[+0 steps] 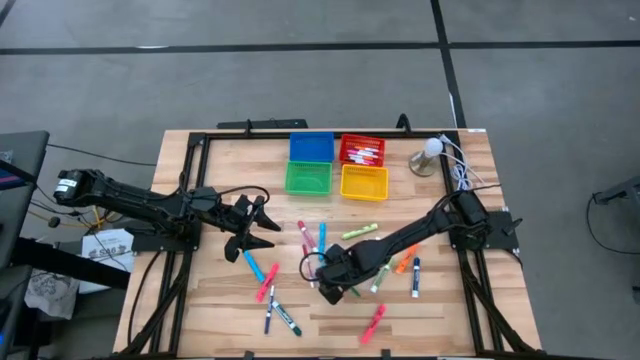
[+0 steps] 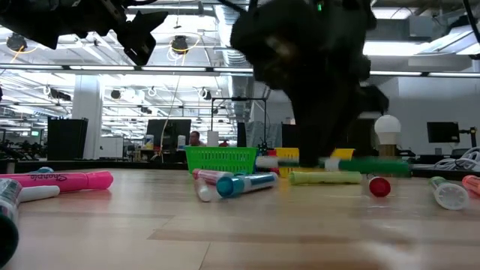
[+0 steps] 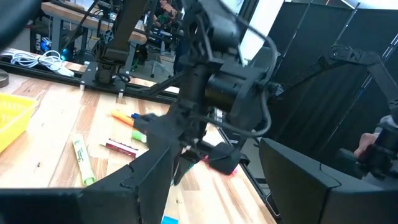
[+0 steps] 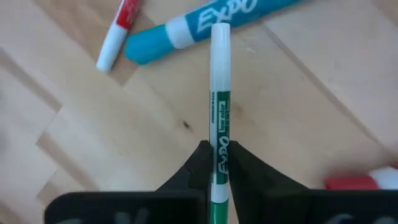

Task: Pick & Place Markers
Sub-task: Put the small green marker into the yellow basket

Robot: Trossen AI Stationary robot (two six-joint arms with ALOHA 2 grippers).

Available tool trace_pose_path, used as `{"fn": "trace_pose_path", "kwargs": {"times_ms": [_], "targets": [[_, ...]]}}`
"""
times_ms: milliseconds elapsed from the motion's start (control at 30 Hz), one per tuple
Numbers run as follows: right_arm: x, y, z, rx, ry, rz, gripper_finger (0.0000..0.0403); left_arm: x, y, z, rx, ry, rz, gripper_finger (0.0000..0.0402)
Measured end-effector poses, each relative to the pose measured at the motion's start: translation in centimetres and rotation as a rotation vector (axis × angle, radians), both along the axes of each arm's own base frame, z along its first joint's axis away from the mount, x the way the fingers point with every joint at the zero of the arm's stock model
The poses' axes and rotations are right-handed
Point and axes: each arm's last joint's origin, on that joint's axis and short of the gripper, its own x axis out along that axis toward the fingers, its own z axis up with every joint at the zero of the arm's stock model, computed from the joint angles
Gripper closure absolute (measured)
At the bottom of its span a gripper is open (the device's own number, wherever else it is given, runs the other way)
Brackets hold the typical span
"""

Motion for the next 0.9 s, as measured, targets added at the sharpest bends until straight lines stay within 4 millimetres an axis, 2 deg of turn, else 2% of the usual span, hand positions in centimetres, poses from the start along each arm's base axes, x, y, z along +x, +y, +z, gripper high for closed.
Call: {"fn": "trace_pose_path", "kwargs": {"times_ms": [200,400,733,900], "targets": [[-0.1,0.0,4.1,-0.025,0.097,0.146,0.0378,0.0,0.0,0.0,0.0,0.0,0.0,0.0165],[-1.2,-0.3,10.8,0.027,0.042,0.41,0.0372,0.0,0.0,0.0,0.0,0.0,0.0,0.0165],[-5.4,-4.3,21.5,0.157,-0.409,0.699,0.0375,0.0,0.0,0.0,0.0,0.001,0.0,0.0165],[-7.3,-5.5,24.9,0.175,-0.594,0.724,0.0366,0.0,0.0,0.0,0.0,-0.001,0.0,0.0165]]}}
